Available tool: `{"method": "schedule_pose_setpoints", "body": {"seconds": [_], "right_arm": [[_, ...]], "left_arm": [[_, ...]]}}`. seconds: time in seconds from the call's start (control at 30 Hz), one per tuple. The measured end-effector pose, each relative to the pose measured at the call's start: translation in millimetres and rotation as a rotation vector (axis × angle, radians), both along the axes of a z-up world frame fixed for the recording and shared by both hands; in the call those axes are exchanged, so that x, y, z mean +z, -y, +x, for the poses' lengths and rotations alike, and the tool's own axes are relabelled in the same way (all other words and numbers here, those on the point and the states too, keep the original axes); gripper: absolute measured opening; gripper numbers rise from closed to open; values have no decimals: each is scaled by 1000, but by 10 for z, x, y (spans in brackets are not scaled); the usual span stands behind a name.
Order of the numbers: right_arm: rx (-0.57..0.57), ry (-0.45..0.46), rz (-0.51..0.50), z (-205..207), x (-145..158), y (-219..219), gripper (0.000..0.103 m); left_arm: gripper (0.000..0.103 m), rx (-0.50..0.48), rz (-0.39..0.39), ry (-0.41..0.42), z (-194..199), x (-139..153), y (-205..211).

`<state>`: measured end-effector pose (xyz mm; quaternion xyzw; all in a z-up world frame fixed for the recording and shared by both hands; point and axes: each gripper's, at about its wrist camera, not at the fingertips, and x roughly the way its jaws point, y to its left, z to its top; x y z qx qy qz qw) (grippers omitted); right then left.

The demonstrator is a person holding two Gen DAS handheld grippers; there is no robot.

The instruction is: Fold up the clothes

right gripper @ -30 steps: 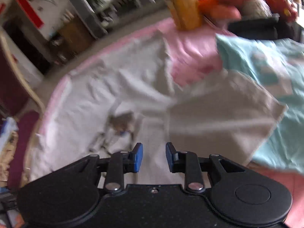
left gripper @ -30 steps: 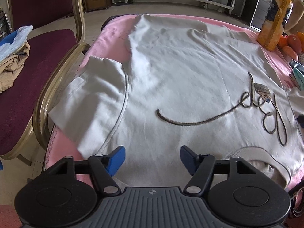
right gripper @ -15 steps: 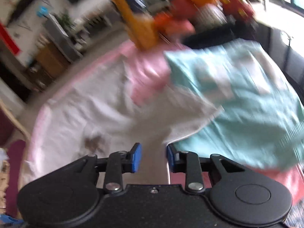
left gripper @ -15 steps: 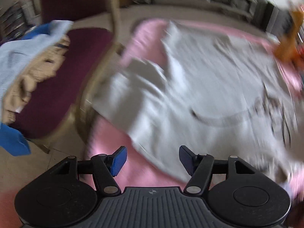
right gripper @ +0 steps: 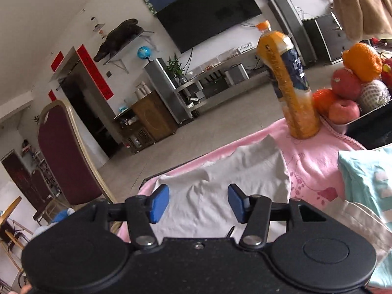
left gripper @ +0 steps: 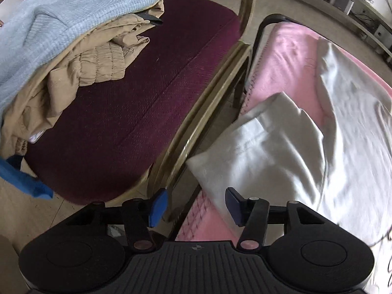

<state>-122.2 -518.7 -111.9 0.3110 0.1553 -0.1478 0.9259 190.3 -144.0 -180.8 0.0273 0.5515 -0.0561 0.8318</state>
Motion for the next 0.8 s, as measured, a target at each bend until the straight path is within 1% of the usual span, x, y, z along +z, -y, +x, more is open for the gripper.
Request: {"method": "schedule_pose_setpoints", "body": {"seconds": [0.1, 0.13, 0.2, 0.23, 0.3, 0.37, 0.43, 0.67, 0.77, 0.8], "right_arm": [[-14, 16, 44, -54, -120, 64, 54], [-21, 21, 61, -83, -156, 80, 54], [-29, 34, 89, -129, -186, 110, 55], [-32, 41, 102, -150, -196, 126, 55], [-33, 59, 109, -175, -189, 137, 58], [-32, 76, 109, -191, -178, 137, 60], [-27, 78, 109, -186, -178, 125, 61], [-10, 79, 106, -176, -175, 88, 63], [-9, 79, 129, -171, -199, 96, 63], [-10, 77, 134, -168, -206, 100, 63]], "left_arm": [[45, 58, -37, -24, 105, -79, -56], [46, 80, -53, -40, 129, -117, -81], [46, 113, -92, -45, 135, -140, -123], [46, 118, -97, -45, 137, -144, -126], [47, 122, -106, -40, 131, -153, -123], [40, 118, -119, -33, 114, -149, -116], [27, 108, -142, -27, 97, -143, -107], [26, 112, -159, -14, 82, -144, -126], [26, 119, -157, 4, 96, -150, -106], [22, 119, -156, 12, 103, -145, -94]]}}
